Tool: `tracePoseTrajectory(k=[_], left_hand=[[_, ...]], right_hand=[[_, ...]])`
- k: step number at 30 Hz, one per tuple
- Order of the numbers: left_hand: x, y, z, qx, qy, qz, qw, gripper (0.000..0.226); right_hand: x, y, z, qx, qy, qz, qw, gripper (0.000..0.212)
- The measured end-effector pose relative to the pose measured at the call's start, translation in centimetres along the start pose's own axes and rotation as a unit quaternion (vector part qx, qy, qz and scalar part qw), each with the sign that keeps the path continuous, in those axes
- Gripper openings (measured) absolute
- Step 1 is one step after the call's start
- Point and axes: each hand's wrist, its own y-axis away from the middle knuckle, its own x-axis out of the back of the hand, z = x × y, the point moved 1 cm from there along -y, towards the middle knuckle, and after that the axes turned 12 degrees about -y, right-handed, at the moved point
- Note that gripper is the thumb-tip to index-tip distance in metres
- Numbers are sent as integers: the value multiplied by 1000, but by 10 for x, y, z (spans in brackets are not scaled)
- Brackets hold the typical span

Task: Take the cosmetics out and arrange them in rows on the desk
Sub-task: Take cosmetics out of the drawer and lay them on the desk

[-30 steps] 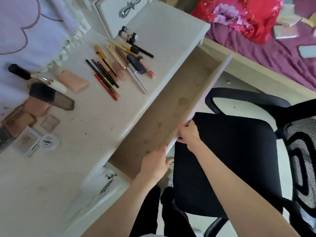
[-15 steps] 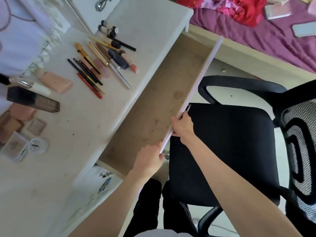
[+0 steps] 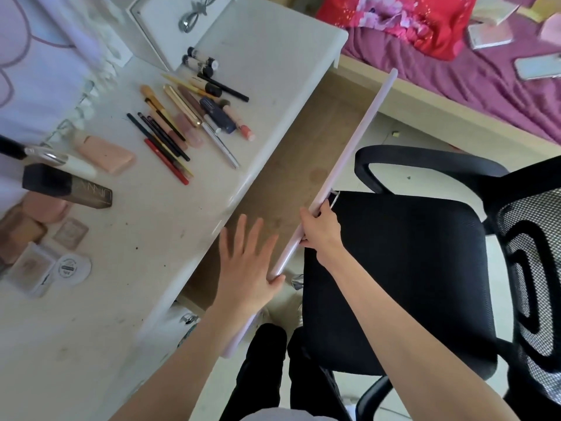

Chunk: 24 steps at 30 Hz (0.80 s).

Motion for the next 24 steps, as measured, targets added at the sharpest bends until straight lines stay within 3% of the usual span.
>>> tracePoseTrajectory(k=[7, 11, 18, 24], left_hand=[[-17, 3, -31, 91, 8, -73, 993, 113], [-23, 3, -35, 143, 52, -75, 986, 124], [-23, -9, -75, 177, 82, -102, 975, 113], [-34, -13, -87, 168, 115, -69, 977, 96]], right_hand=[[-12, 11, -6, -12, -79, -44, 996, 56], [-12, 12, -7, -8, -154, -92, 984, 60], [-38, -3, -26, -45, -213, -177, 960, 55], [-59, -13, -29, -42, -214, -177, 960, 46]])
